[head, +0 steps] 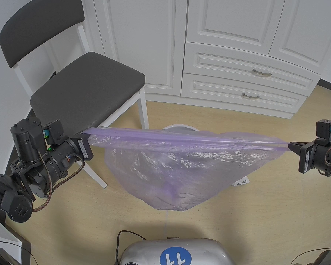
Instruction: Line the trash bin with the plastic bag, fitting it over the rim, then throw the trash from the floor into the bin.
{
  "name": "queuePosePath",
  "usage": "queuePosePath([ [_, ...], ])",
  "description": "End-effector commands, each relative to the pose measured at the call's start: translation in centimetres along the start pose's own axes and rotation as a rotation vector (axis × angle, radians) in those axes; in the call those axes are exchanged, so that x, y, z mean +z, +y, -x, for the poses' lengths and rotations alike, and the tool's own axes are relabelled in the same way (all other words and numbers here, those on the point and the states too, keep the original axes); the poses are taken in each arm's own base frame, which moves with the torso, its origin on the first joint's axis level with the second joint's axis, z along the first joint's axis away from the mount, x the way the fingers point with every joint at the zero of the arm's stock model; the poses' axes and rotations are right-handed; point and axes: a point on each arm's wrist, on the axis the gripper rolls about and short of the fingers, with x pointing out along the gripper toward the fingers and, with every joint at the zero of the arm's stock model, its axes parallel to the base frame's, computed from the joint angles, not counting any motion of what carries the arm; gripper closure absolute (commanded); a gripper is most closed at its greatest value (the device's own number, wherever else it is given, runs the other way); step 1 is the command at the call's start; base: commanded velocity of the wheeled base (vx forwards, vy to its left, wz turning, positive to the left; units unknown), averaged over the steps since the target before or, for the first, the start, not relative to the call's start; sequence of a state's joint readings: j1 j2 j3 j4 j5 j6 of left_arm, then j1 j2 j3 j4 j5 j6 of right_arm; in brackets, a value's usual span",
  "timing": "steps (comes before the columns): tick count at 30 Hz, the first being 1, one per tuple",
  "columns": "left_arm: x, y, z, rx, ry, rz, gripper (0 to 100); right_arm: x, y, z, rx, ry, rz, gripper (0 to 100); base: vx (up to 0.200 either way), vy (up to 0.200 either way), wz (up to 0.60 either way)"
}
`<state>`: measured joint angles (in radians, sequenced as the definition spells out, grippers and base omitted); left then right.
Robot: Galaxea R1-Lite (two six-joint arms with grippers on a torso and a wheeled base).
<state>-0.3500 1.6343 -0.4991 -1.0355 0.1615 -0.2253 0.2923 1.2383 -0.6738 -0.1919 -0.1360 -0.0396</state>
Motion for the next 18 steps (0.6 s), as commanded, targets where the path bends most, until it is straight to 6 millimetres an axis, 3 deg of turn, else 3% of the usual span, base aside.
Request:
queuePosePath([
  [1,-0.2,-0.8,0.6,-0.034,-0.004,-0.004,100,-0.1,0.0,1.8,0.012,-0.047,0.030,100,0.000,0.000,0.00],
  [4,0.1,-1.7,2.0,-0.106,-0.050,0.002,100,-0.4,-0.2,4.5,0.075,-0.123,0.104,100,0.000,0.000,0.00],
  [7,0.2,-1.8,2.7,-0.147,-0.052,-0.003,100,-0.7,-0.3,5.5,0.099,-0.146,0.130,100,0.000,0.000,0.00],
  [13,-1.0,-1.7,2.9,-0.224,0.012,-0.017,100,-1.1,-0.2,4.7,0.107,-0.110,0.147,100,0.000,0.000,0.00],
  [18,-2.3,-1.9,1.5,-0.226,0.049,-0.024,100,-1.5,0.1,3.5,0.129,-0.066,0.155,100,0.000,0.000,0.00],
])
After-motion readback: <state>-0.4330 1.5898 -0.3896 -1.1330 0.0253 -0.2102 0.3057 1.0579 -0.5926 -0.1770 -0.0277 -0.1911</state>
